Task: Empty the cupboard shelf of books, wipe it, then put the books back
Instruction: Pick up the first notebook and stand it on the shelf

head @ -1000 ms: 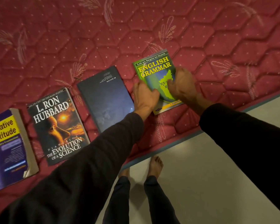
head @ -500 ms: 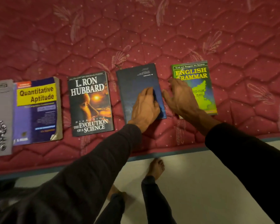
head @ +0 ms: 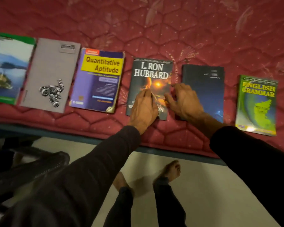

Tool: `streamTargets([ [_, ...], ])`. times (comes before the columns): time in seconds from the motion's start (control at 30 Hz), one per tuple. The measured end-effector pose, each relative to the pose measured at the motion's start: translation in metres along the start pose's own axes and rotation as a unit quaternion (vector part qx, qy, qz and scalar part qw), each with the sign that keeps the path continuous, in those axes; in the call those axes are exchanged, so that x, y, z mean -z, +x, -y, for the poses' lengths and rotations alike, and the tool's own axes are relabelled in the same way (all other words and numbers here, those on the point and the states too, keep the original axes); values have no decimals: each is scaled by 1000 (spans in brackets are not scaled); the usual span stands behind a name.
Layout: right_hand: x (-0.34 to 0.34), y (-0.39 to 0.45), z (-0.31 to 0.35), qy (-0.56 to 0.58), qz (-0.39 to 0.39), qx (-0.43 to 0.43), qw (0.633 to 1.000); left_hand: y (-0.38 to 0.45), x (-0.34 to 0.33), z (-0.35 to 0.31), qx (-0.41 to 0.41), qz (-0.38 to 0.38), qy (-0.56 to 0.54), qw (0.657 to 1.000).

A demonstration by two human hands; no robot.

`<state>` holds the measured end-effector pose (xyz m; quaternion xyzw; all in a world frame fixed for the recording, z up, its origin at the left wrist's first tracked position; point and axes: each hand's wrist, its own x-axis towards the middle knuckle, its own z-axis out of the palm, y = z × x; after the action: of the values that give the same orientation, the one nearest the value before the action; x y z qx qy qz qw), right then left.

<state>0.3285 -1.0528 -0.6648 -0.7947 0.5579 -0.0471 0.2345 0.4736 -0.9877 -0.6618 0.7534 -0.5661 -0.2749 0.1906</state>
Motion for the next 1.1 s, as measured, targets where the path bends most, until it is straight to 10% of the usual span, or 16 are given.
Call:
streamTargets([
  [1.1,-135,76,394,-17,138,193,971,-45,243,299,194,-143,-49,969],
])
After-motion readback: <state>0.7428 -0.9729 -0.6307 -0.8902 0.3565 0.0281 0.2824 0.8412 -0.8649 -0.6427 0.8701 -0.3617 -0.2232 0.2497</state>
